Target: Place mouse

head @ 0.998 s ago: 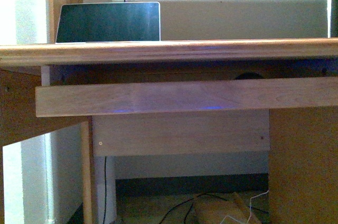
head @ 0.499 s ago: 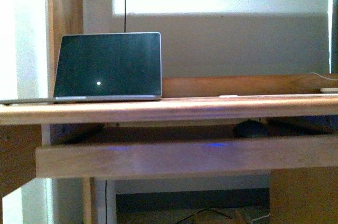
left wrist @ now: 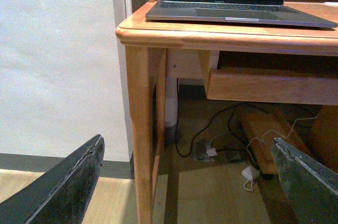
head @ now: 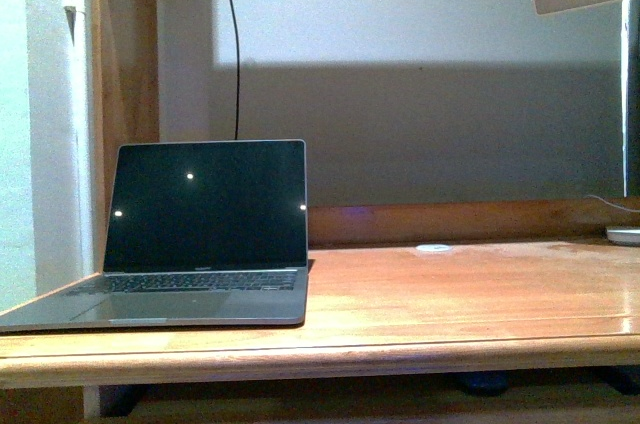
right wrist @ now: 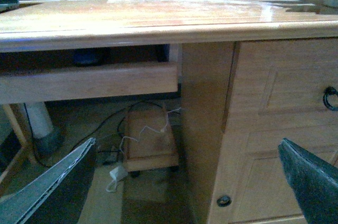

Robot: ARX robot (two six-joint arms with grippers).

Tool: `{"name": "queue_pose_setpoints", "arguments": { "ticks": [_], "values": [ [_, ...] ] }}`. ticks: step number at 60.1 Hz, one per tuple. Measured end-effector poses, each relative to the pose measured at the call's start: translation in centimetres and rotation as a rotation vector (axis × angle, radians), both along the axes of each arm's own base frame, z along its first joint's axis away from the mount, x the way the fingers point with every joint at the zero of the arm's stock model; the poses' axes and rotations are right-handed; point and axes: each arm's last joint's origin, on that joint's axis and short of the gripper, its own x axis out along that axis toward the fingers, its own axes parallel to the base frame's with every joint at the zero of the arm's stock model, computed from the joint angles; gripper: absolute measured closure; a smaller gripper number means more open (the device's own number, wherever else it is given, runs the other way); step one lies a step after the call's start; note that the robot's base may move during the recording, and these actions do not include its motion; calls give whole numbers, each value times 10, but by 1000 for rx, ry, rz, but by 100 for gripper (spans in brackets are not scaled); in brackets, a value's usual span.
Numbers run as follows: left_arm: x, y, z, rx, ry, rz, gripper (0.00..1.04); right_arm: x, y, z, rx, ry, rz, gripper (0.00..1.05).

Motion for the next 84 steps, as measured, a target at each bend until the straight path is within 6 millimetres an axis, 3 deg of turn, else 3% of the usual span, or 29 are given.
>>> {"name": "queue_pose_setpoints", "arguments": {
  "ticks": [8,18,22,30,39,48,65,84],
  "values": [
    [5,5,-7,-135,230,-104,7,0,0,0,0,0,0,0],
    [40,23,5,-42,232,-156,7,0,0,0,0,0,0,0],
    [55,26,4,88,216,-177,7,0,0,0,0,0,0,0],
    [94,33,-16,566,138,-248,7,0,0,0,0,0,0,0],
    [133,32,-32,1013,-68,-365,7,0,0,0,0,0,0,0],
    [165,25,-45,1255,-211,-460,7,0,0,0,0,0,0,0],
    [221,15,-50,1433,-376,-515,7,0,0,0,0,0,0,0],
    [269,5,-61,1442,-415,-573,7,0,0,0,0,0,0,0]
  ]
}}
